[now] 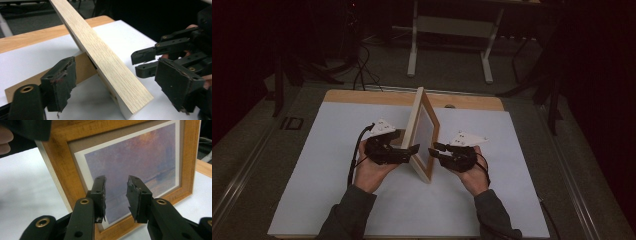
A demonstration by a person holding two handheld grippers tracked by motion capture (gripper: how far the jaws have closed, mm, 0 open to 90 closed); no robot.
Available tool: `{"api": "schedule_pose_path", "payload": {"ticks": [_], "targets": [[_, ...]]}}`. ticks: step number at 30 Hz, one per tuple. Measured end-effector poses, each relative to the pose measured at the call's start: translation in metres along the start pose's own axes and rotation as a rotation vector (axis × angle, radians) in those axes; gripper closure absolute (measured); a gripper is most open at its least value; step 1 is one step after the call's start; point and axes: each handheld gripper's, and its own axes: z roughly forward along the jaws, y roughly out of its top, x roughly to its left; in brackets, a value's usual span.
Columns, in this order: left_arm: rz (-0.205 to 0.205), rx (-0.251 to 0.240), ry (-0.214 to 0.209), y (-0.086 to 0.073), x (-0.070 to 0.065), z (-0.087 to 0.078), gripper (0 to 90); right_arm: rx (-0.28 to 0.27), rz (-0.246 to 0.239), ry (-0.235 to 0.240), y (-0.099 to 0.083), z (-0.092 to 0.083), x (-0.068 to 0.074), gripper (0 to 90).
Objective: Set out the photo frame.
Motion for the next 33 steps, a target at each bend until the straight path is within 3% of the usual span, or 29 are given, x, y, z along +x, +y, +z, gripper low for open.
{"api": "schedule_pose_path", "payload": {"ticks": [6,15,22,33], "targets": [[0.029,0.007,0.041,-0.0034,-0.0054,0.0054,24.0,0.012,-0.008,-0.015,-0.0025,-0.0009,-0.0022,67.1],[0.033,0.029,0.042,-0.0084,-0.0071,0.0089,40.1,0.017,0.001,-0.03,-0.0064,-0.0027,-0.0065,67.0],[-0.013,0.044,0.004,-0.0095,-0.0053,0.0104,47.7,0.013,0.003,-0.036,-0.0063,-0.0035,-0.0074,66.8],[-0.039,0.05,0.019,-0.0091,-0.0036,0.0089,52.0,0.013,0.007,-0.045,-0.0088,-0.0045,-0.009,66.7]]}}
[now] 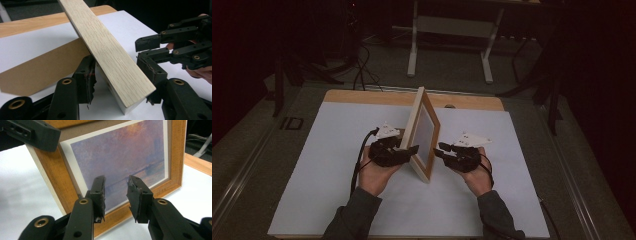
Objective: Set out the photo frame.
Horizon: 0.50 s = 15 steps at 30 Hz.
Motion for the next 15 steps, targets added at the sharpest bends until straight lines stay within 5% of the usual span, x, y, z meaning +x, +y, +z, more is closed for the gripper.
{"api": "schedule_pose_path", "payload": {"ticks": [15], "targets": [[-0.012,-0.006,0.073,0.0009,0.0066,-0.004,59.1,0.001,-0.006,0.01,0.0003,0.0012,0.002,67.8]]}}
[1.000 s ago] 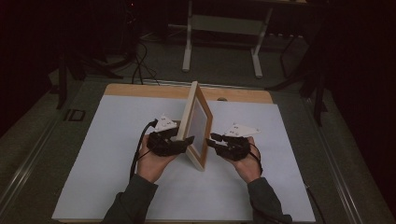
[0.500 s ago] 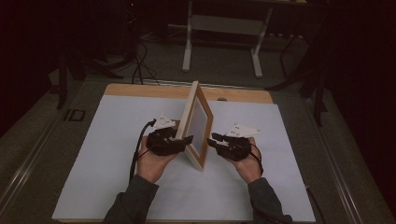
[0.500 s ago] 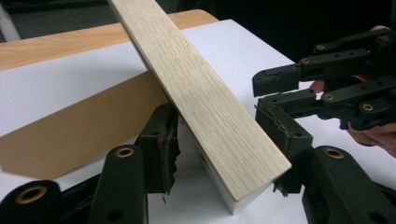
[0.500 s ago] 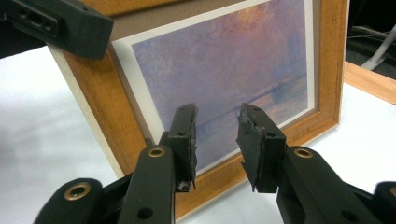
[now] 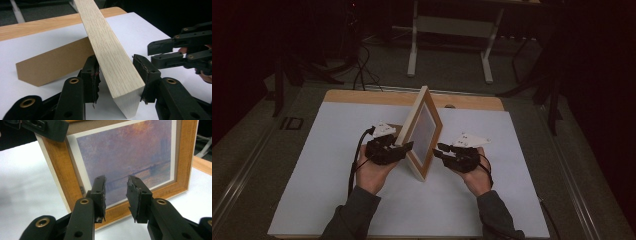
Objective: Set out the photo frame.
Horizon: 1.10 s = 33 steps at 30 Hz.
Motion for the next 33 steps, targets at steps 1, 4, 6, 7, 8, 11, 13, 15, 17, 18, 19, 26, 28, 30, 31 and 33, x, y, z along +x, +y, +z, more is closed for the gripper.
{"api": "schedule_pose_path", "payload": {"ticks": [1,4,6,7,8,11,13,15,17,18,19,26,28,30,31,33], "targets": [[0.0,0.002,0.007,0.0,0.001,0.0,60.1,-0.006,-0.003,0.001,0.0,-0.001,0.0,67.8],[-0.01,0.001,0.028,0.001,0.004,0.0,62.6,-0.014,-0.005,0.002,0.002,-0.002,0.001,67.8],[-0.01,0.002,0.035,0.001,0.006,-0.001,63.6,-0.015,-0.007,0.002,0.002,-0.002,0.001,67.8],[-0.01,0.002,0.038,0.001,0.006,-0.001,64.1,-0.014,-0.005,0.002,0.002,-0.002,0.001,67.8],[-0.009,0.004,0.039,0.002,0.006,-0.001,64.3,-0.013,-0.003,0.003,0.002,-0.002,0.001,67.8],[-0.006,0.01,0.043,0.003,0.008,-0.001,65.0,-0.014,0.0,0.001,0.001,-0.001,0.0,67.8],[-0.01,0.008,0.044,0.003,0.009,-0.001,65.6,-0.016,-0.001,0.0,0.0,-0.001,0.0,67.8],[-0.016,0.002,0.044,0.003,0.011,-0.002,66.0,-0.024,-0.001,-0.001,0.0,-0.002,0.0,67.8],[-0.024,-0.003,0.047,0.003,0.012,-0.002,66.4,-0.036,-0.005,-0.004,0.001,-0.004,0.001,67.8],[-0.025,-0.002,0.046,0.003,0.013,-0.002,66.5,-0.041,-0.008,-0.004,0.002,-0.004,0.0,67.8],[-0.026,-0.004,0.048,0.003,0.014,-0.002,66.7,-0.043,-0.005,-0.004,0.002,-0.005,0.0,67.8],[-0.051,-0.018,0.085,0.004,0.017,-0.001,67.3,-0.049,-0.008,-0.005,0.003,-0.006,0.001,67.8],[-0.047,-0.022,0.107,0.004,0.017,-0.001,67.1,-0.048,-0.007,-0.007,0.002,-0.005,0.0,67.8],[-0.047,-0.027,0.131,0.004,0.017,-0.001,67.0,-0.047,-0.006,-0.007,0.002,-0.005,0.0,67.7],[-0.046,-0.029,0.137,0.004,0.017,0.0,66.9,-0.046,-0.006,-0.007,0.002,-0.005,0.0,67.7],[-0.051,-0.036,0.151,0.004,0.018,0.0,66.9,-0.046,-0.006,-0.007,0.002,-0.005,0.0,67.6]]}}
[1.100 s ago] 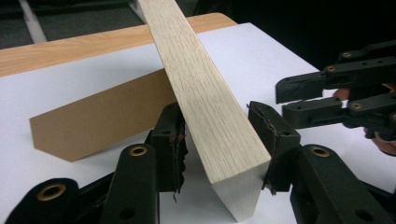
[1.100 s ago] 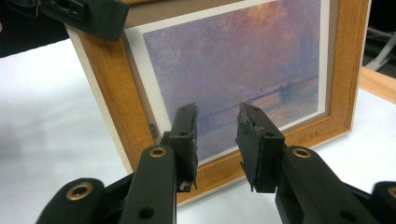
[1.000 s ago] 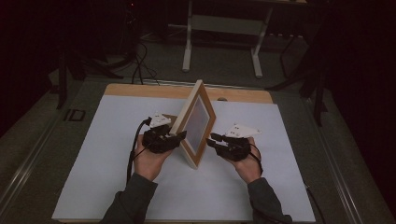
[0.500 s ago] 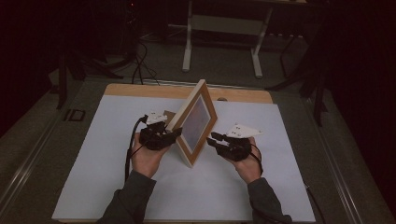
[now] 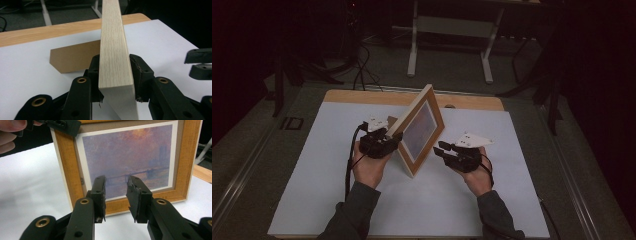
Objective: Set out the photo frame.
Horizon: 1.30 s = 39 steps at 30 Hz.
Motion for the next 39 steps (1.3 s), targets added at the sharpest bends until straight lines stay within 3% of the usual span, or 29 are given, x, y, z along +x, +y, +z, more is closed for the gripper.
{"api": "schedule_pose_path", "payload": {"ticks": [2,7,21,39], "targets": [[-0.005,-0.006,0.002,0.0,0.001,0.0,67.2,0.0,0.001,-0.001,0.0,0.0,0.0,67.6],[-0.026,-0.001,-0.042,0.001,0.009,0.0,68.5,0.001,0.005,-0.007,-0.001,-0.001,-0.002,67.6],[-0.033,0.012,-0.16,0.003,0.029,0.0,69.8,0.01,0.012,-0.024,-0.001,-0.002,-0.007,66.6],[-0.058,0.024,-0.274,0.003,0.046,-0.001,71.3,0.015,-0.003,-0.051,0.005,-0.008,-0.014,66.3]]}}
